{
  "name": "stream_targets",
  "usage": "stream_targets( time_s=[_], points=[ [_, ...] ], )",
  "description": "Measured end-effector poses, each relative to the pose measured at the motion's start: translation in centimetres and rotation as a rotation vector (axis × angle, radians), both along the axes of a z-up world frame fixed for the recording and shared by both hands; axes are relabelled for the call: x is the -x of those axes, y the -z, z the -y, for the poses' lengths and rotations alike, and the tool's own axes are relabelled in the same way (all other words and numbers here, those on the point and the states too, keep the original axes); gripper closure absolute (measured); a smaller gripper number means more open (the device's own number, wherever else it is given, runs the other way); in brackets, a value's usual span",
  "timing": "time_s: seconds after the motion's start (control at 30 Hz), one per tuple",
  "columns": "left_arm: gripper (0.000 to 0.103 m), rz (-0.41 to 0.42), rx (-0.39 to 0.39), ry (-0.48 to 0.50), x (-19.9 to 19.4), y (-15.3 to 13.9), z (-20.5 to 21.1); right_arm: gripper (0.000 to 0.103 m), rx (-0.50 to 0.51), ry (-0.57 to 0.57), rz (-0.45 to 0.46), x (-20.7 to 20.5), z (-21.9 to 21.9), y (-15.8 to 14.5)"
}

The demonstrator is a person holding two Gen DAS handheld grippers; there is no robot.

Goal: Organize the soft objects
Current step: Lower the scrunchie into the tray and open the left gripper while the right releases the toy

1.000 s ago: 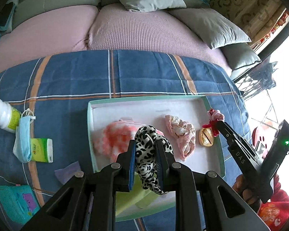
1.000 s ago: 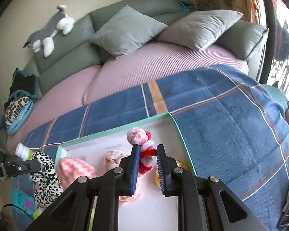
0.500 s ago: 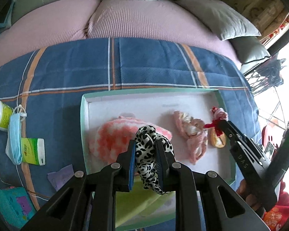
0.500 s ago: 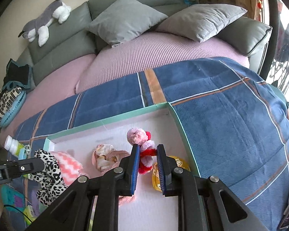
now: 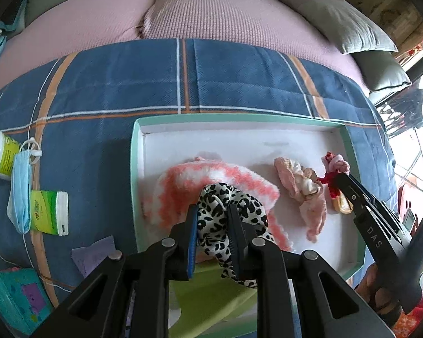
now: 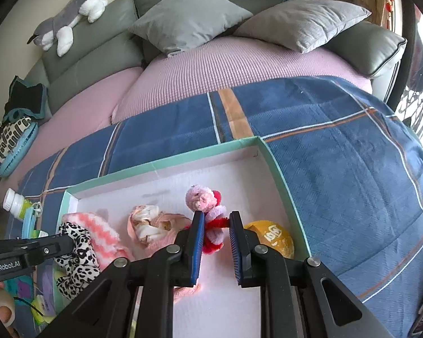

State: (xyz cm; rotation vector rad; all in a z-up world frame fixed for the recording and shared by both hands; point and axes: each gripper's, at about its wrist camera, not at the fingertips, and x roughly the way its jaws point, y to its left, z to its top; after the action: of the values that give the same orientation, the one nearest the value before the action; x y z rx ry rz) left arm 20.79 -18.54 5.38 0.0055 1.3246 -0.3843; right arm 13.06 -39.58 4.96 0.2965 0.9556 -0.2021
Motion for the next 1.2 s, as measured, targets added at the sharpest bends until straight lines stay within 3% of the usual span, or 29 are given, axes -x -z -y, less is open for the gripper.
stream_targets(
  time_s=[0.5,0.73,0.87,1.1,1.2],
  points=[
    [0.076,0.002,0.023,-0.043,0.3,0.1,-1.2,0.082,0.006,-0.041,-0.026,-0.8,-1.7,0.4],
    [0.071,0.024,0.038,-0.038,1.0,-1.3,-1.2,0.082,0.006,-0.03,-0.04,-0.7,-1.5,0.5],
    [0.06,0.049,0.052,-0.037,1.6,-2.2,-1.2,0.08,0.021,-0.027,-0.04,-0.5,-1.6,0.1],
    [0.059,0.111,0.054,-0.042,2.4,-4.5,-1.6,0.079,0.05,-0.015,-0.046,-0.1,-1.8,-0.5],
    [0.059,0.131,0.051,-0.049,2.7,-5.0,-2.0,0.069,0.049,-0.011,-0.035,0.1,-1.6,-1.0]
  ],
)
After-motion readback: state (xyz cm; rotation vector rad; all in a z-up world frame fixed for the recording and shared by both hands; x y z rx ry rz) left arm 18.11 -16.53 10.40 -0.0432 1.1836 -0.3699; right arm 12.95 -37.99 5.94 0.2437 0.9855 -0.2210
